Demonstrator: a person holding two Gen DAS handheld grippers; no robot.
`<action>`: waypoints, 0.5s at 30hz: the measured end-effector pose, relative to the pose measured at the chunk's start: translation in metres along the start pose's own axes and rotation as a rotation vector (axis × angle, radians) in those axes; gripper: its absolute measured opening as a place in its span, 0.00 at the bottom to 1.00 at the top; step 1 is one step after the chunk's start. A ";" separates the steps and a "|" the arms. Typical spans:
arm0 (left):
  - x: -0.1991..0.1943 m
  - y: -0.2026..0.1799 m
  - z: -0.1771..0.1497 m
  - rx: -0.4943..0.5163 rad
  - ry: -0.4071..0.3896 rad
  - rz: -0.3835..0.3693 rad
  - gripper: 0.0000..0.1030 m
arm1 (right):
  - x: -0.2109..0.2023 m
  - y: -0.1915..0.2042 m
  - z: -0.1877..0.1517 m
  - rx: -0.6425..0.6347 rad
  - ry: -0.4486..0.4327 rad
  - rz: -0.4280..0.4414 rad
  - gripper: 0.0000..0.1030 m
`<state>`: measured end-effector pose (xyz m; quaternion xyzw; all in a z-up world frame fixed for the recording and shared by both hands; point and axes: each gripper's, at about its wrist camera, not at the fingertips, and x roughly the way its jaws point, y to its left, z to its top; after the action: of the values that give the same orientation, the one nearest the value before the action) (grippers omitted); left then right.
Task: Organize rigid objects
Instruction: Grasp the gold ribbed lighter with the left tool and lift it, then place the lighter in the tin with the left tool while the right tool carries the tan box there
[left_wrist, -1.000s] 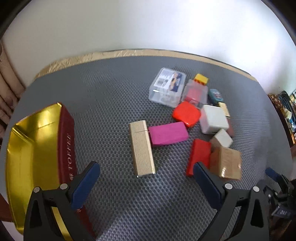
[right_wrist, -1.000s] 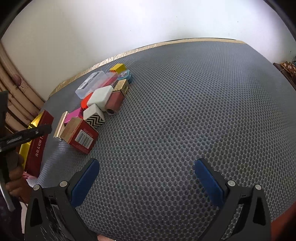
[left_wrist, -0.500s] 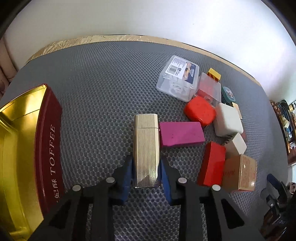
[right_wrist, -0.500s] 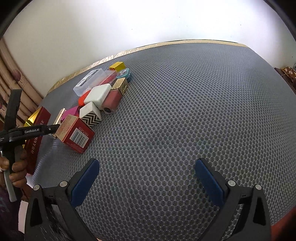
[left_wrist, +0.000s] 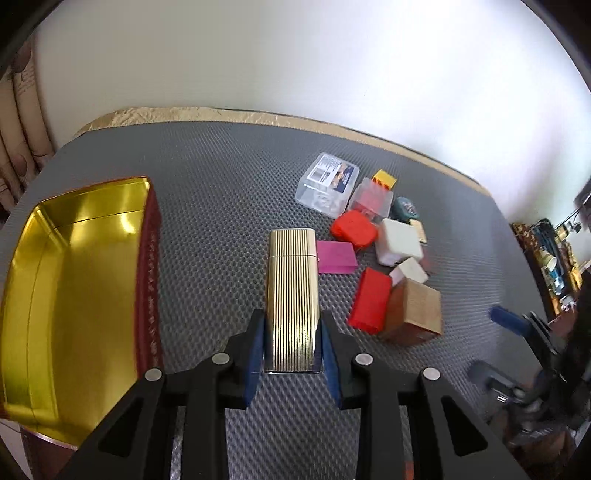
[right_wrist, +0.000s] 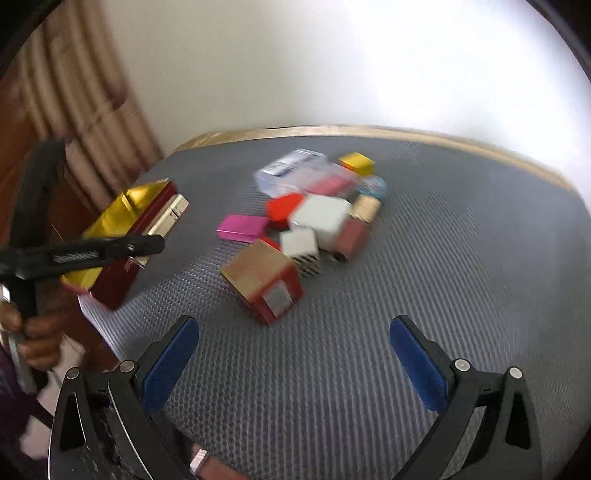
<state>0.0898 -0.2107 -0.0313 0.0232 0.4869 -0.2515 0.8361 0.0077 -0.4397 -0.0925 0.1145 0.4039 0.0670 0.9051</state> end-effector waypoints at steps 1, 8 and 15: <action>-0.007 0.002 -0.001 -0.003 -0.006 -0.005 0.28 | 0.003 0.003 0.003 -0.024 0.005 0.017 1.00; -0.040 0.020 -0.016 -0.029 -0.046 0.010 0.28 | 0.026 0.021 0.021 -0.208 0.034 0.084 1.00; -0.051 0.041 -0.023 -0.077 -0.044 0.017 0.28 | 0.043 0.031 0.037 -0.340 0.124 0.148 0.82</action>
<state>0.0691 -0.1481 -0.0094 -0.0106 0.4776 -0.2260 0.8489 0.0633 -0.4059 -0.0908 -0.0150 0.4322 0.2077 0.8774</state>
